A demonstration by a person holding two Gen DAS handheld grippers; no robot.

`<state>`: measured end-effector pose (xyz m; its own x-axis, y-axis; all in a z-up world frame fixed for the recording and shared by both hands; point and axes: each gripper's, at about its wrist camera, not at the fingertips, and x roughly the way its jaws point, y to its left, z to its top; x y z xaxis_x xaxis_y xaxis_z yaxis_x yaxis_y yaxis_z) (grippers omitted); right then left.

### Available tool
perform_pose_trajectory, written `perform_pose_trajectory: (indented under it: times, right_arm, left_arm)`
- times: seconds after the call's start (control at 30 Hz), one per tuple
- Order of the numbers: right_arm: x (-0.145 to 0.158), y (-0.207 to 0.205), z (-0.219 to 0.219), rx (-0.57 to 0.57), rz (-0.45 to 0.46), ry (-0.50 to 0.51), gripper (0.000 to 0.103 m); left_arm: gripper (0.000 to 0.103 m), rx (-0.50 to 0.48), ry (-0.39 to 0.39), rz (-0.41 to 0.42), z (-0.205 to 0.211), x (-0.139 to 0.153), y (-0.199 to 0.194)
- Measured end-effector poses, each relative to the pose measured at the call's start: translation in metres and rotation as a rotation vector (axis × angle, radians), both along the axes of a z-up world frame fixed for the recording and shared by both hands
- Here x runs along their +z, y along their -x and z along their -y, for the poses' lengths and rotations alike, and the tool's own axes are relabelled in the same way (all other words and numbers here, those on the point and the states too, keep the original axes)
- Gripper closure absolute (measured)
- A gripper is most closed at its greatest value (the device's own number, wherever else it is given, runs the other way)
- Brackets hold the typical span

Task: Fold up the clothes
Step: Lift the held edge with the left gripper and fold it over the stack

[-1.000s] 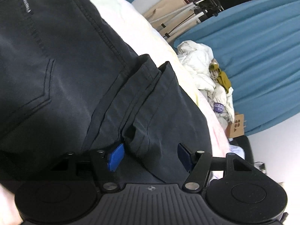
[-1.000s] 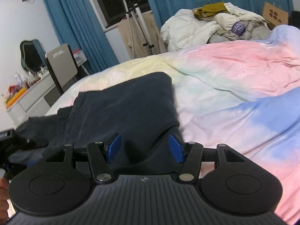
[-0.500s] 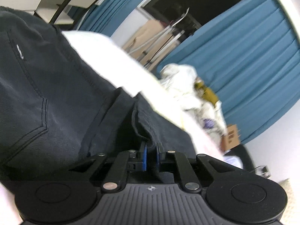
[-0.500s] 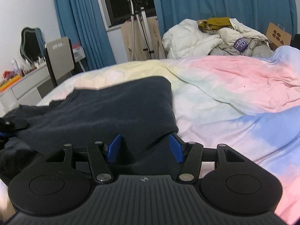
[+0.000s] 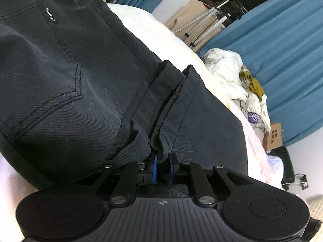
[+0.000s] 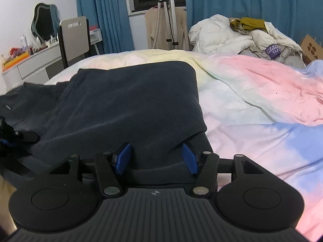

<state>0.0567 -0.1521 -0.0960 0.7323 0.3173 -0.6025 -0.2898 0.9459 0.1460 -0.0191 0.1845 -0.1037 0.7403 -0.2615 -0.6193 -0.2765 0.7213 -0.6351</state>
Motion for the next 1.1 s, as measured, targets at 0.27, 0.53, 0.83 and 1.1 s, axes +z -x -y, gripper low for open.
perform_pose_trajectory:
  times: [0.27,0.53,0.83,1.1]
  right_arm:
    - [0.005,0.005,0.003,0.004,0.002,-0.027,0.044]
    - [0.007,0.009,0.002,0.014,0.002,-0.04,0.044]
    - [0.009,0.014,-0.001,0.019,0.008,-0.024,0.044]
    - [0.008,0.015,-0.006,0.021,0.017,0.001,0.044]
  left_arm:
    - [0.02,0.059,0.064,-0.011,-0.026,0.027,0.009]
    - [0.002,0.227,0.18,0.001,-0.108,0.054,0.056]
    - [0.001,0.439,0.324,-0.019,-0.216,0.027,0.12]
    - [0.004,0.534,0.468,0.107,-0.252,-0.019,0.118]
